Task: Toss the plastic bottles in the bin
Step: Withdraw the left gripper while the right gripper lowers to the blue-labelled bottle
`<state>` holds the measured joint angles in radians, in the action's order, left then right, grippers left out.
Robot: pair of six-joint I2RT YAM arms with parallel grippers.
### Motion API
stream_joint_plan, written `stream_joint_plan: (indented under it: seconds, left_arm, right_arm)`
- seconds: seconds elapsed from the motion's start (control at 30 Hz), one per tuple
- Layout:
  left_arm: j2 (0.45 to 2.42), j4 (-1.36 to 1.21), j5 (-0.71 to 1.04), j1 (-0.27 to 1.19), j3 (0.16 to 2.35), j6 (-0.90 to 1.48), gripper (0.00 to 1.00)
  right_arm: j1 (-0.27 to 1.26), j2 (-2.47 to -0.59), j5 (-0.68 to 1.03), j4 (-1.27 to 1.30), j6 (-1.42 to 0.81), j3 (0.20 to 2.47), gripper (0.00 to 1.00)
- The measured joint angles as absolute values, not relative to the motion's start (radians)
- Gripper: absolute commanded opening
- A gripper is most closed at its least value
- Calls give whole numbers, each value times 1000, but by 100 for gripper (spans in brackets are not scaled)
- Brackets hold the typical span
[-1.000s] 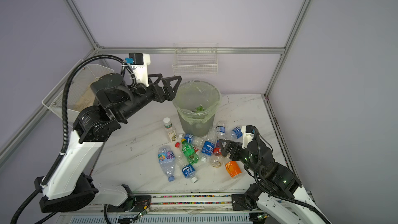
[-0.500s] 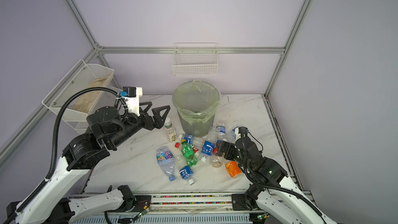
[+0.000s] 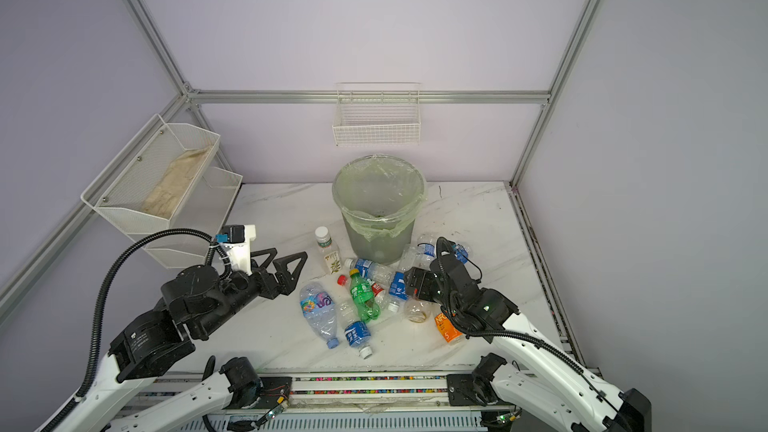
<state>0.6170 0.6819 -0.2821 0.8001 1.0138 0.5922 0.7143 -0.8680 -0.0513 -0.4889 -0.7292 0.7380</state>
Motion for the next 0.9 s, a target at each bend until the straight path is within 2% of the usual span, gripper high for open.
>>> stream_joint_plan:
  seconds: [0.43,0.9]
  left_arm:
    - [437,791,-273,800,841,749,100]
    - [361,847,-258,800,768,829,100]
  right_arm:
    - [714,-984,-50,-380,-733,717,87]
    - [714,-1166,-68,-266,-740,696,81]
